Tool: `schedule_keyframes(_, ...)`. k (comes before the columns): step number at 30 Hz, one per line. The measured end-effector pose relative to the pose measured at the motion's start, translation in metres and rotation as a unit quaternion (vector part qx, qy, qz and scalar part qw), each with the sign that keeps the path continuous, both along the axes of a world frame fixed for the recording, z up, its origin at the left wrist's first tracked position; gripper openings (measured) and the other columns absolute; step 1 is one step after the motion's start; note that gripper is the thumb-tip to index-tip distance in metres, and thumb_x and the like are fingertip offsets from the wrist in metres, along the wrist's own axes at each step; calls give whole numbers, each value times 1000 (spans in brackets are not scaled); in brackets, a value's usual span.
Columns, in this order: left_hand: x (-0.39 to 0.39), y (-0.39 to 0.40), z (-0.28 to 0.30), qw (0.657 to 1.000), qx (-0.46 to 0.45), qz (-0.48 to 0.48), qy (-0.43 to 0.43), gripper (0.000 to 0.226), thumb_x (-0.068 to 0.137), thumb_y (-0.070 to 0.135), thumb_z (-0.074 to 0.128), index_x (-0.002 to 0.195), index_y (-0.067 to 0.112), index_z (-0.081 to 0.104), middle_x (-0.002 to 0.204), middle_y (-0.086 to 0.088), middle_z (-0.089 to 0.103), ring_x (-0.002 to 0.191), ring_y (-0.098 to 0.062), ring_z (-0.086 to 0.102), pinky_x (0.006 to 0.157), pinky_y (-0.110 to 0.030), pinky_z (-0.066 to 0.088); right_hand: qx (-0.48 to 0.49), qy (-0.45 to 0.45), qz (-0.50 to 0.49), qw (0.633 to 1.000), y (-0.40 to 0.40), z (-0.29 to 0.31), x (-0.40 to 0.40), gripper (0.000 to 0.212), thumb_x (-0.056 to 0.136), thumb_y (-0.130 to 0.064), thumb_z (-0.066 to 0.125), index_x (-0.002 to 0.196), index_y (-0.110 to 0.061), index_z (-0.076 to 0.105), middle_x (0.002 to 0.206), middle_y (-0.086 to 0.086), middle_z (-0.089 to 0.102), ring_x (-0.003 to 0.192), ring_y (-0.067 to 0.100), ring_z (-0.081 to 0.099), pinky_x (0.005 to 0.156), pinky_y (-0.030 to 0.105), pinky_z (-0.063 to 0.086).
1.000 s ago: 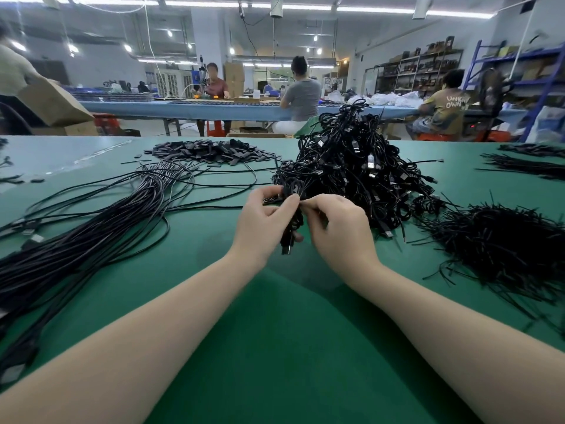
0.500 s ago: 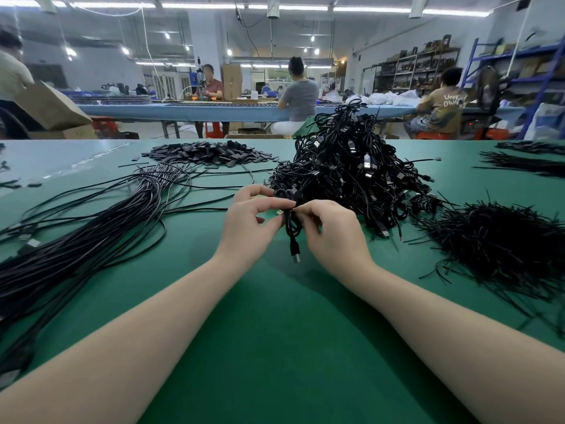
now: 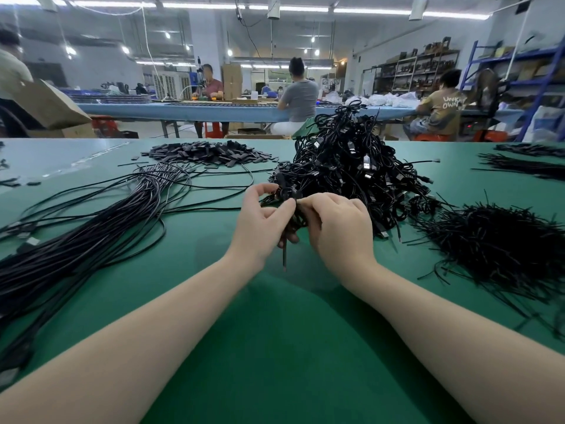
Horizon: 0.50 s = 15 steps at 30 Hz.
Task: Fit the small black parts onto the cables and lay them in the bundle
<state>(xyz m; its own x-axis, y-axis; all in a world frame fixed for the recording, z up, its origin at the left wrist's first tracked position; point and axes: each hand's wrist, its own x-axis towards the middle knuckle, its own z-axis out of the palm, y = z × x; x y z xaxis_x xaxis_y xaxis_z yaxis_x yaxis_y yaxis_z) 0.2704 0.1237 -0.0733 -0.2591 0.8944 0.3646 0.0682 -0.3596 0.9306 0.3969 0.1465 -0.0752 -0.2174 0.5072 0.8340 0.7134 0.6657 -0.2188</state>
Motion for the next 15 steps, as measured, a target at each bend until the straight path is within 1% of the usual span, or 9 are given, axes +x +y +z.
schedule_keyframes(2,3,-2,5,998,-24,-35,-51,12,96,11,50,100,23,52,59,0,66,44,-15,59,40,-19,38,6,-8,-10,1000,-1,0,0,17,84,-9,59,94,-15,72,86,-1,72,81,24,66,71,34,36)
schedule_keyframes(4,5,-4,6,997,-21,-56,-45,24,94,3,41,94,20,59,67,-1,67,55,-13,62,47,-21,42,-35,14,5,999,2,0,1,21,83,-7,58,98,-14,71,90,0,72,86,25,65,73,32,32)
schedule_keyframes(5,6,-5,5,998,-2,-60,-12,30,93,-1,39,94,19,60,74,0,67,63,-10,63,53,-21,44,-51,28,9,998,4,0,1,21,86,-7,56,98,-13,71,91,1,72,88,26,65,73,32,32)
schedule_keyframes(6,6,-6,2,997,30,-59,39,33,92,-5,40,96,20,61,81,-1,67,71,-8,63,59,-21,46,-65,43,12,997,6,0,2,19,89,-7,55,97,-12,72,91,3,72,87,27,65,75,33,36)
schedule_keyframes(8,3,-5,-3,981,101,-30,161,34,90,-8,49,103,21,62,95,-3,65,85,-11,62,71,-24,51,-90,66,30,993,8,-1,3,17,90,-6,55,95,-9,72,89,6,71,84,29,64,76,41,46)
schedule_keyframes(9,-1,-3,-5,969,122,-1,214,33,88,-5,55,105,22,65,99,-3,63,89,-13,60,74,-24,51,-102,67,40,992,8,-2,2,16,90,-5,56,94,-8,71,88,8,70,84,30,62,75,45,47)
schedule_keyframes(11,-10,2,-7,949,134,57,278,26,87,7,66,107,25,69,104,0,56,97,-12,54,75,-20,48,-122,59,53,989,9,-4,1,15,88,-5,57,94,-10,70,88,6,69,83,27,61,75,44,47)
schedule_keyframes(13,-16,5,-8,946,129,71,288,18,88,18,68,105,23,71,106,5,61,101,-9,55,79,-21,46,-126,60,58,989,9,-4,-1,13,89,-8,58,93,-12,71,86,3,69,80,24,60,72,39,46)
schedule_keyframes(15,-18,6,-10,962,96,72,244,8,89,23,67,97,25,70,93,11,69,90,-5,61,77,-22,46,-104,60,58,991,8,-4,-3,12,91,-12,59,90,-13,71,83,2,69,77,24,62,69,38,45)
